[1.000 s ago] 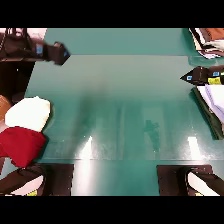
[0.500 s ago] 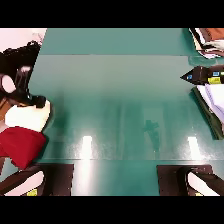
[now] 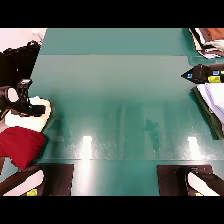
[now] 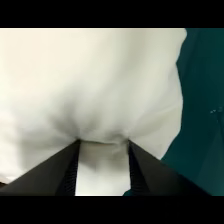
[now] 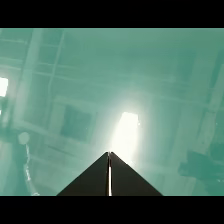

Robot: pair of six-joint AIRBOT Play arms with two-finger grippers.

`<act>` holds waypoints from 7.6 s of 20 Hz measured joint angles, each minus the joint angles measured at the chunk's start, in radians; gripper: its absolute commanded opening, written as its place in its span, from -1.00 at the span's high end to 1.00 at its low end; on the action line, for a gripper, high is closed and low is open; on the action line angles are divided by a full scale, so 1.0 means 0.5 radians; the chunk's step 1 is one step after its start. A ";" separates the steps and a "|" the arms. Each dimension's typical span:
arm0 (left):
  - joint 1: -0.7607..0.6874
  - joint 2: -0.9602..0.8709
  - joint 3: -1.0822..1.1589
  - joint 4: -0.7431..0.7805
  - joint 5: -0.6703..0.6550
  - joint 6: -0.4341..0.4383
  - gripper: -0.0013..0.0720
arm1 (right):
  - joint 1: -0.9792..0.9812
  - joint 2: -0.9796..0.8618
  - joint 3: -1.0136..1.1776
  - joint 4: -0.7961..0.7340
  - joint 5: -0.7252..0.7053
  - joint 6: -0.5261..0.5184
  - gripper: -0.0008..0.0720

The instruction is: Fold the shirts.

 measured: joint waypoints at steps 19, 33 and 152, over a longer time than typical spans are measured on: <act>-0.044 0.416 1.980 -1.212 -0.439 0.277 0.91 | 0.001 0.005 0.590 0.018 -0.089 0.000 0.93; -1.617 -0.668 2.113 -1.157 -0.567 0.451 -0.19 | 0.001 0.018 0.749 0.018 0.005 0.001 0.93; -0.014 0.058 0.016 -0.903 -0.348 0.319 -0.44 | -0.227 -0.324 -0.063 -0.141 0.073 -0.065 -0.06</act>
